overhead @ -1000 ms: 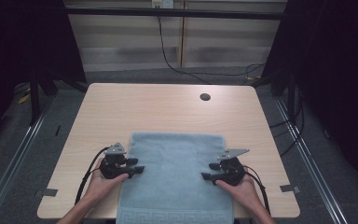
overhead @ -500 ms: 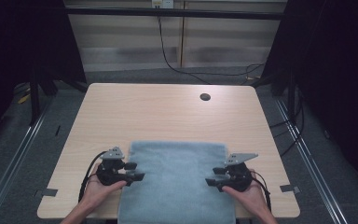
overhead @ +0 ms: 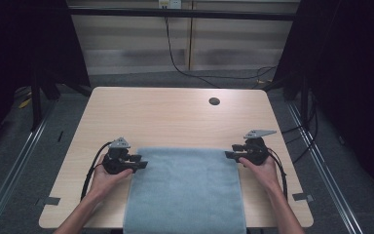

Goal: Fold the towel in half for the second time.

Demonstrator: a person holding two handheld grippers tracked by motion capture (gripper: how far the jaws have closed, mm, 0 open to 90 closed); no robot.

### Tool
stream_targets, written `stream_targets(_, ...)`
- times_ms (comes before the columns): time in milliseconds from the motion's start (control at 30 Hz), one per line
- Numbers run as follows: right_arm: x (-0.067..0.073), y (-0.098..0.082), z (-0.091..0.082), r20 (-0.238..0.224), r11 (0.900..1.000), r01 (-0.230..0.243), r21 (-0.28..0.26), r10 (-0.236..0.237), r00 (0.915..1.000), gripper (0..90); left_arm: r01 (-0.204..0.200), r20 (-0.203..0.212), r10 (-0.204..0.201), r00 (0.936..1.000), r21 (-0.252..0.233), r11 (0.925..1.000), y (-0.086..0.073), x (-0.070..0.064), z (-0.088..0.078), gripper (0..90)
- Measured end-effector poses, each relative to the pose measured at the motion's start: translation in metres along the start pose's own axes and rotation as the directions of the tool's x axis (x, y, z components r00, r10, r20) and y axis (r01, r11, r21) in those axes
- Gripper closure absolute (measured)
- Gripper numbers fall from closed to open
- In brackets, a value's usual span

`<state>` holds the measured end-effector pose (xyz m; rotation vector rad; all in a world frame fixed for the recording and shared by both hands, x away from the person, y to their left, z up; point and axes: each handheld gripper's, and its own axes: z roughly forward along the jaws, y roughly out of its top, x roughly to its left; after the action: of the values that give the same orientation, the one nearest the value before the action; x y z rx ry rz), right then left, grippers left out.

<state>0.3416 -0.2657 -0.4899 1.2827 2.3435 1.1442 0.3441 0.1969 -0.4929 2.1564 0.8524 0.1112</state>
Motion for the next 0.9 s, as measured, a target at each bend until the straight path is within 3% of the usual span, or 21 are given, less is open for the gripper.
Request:
stream_targets(100, -0.004, 0.0, 0.007, -0.017, 0.999, -0.02, -0.028, 0.02, 0.9997, 46.4, 0.0, 0.006, 0.0, 1.0, 0.007, 1.0, -0.003, -0.001, 0.0, 53.3)
stream_targets(167, -0.003, -0.001, 0.013, -0.014, 1.0, -0.005, 0.002, 0.005, 0.9999, 45.8, 0.001, 0.012, -0.001, 0.9999, 0.003, 1.0, -0.002, 0.0, -0.001, 52.4)
stream_targets(333, -0.013, -0.005, 0.018, -0.013, 1.0, -0.029, 0.001, 0.029, 0.9995, 46.3, 0.04, 0.019, -0.04, 0.999, -0.051, 0.9979, 0.004, 0.006, -0.006, 48.5)
stream_targets(400, -0.013, -0.006, 0.017, -0.027, 1.0, -0.03, -0.001, 0.029, 0.9992, 50.7, 0.052, 0.023, -0.05, 0.9985, -0.085, 0.995, 0.007, 0.009, -0.01, 47.4)
stream_targets(500, -0.01, -0.007, 0.017, -0.038, 1.0, -0.011, 0.01, 0.011, 0.9992, 57.8, 0.065, -0.011, -0.067, 0.9977, -0.109, 0.9919, 0.013, 0.018, -0.012, 45.3)
stream_targets(567, -0.008, -0.007, 0.016, -0.046, 1.0, -0.014, 0.018, 0.015, 0.9988, 64.7, 0.09, -0.017, -0.094, 0.9955, -0.156, 0.9836, 0.015, 0.026, -0.013, 45.3)
stream_targets(600, -0.007, -0.007, 0.016, -0.048, 1.0, -0.016, 0.022, 0.017, 0.9987, 67.4, 0.091, -0.031, -0.097, 0.9948, -0.153, 0.9841, 0.015, 0.029, -0.012, 45.3)
stream_targets(700, -0.007, -0.007, 0.016, -0.067, 0.999, -0.026, 0.028, 0.028, 0.9974, 77.9, 0.107, -0.021, -0.111, 0.9936, -0.154, 0.9824, 0.015, 0.036, -0.006, 45.3)
stream_targets(733, -0.006, -0.007, 0.016, -0.068, 0.999, -0.029, 0.031, 0.031, 0.9972, 79.7, 0.086, -0.034, -0.092, 0.9952, -0.133, 0.9873, 0.015, 0.037, -0.002, 45.2)
stream_targets(833, -0.003, -0.007, 0.016, -0.059, 0.999, -0.026, 0.033, 0.028, 0.9978, 81.7, 0.07, -0.049, -0.076, 0.9959, -0.121, 0.9902, 0.015, 0.038, 0.008, 44.6)
stream_targets(900, -0.002, -0.007, 0.016, -0.055, 0.999, -0.027, 0.032, 0.029, 0.9981, 82.1, 0.088, -0.072, -0.097, 0.9927, -0.114, 0.9895, 0.015, 0.038, 0.017, 45.7)
